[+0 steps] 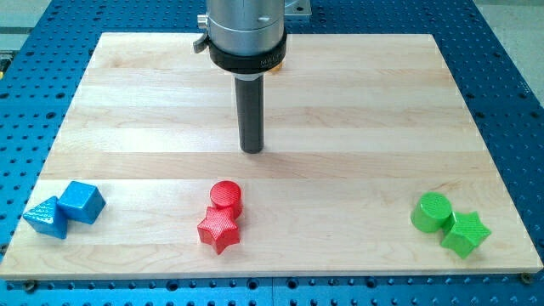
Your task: Place your hand at the center of the board
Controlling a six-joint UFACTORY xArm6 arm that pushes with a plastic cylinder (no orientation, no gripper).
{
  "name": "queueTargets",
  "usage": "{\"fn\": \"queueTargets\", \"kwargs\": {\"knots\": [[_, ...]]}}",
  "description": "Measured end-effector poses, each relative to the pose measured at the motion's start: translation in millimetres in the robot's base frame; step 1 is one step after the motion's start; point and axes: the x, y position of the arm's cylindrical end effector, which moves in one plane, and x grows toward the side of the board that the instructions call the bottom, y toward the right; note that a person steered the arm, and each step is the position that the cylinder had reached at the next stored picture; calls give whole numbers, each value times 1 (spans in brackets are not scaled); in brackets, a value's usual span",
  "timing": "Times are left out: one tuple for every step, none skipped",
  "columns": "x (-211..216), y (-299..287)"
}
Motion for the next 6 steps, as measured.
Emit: {"fn": "queueTargets", "kwargs": {"knots": [[-10, -25], [-7, -59], [-8, -18], [-9, -18], [-9, -17], [-9, -17]]}}
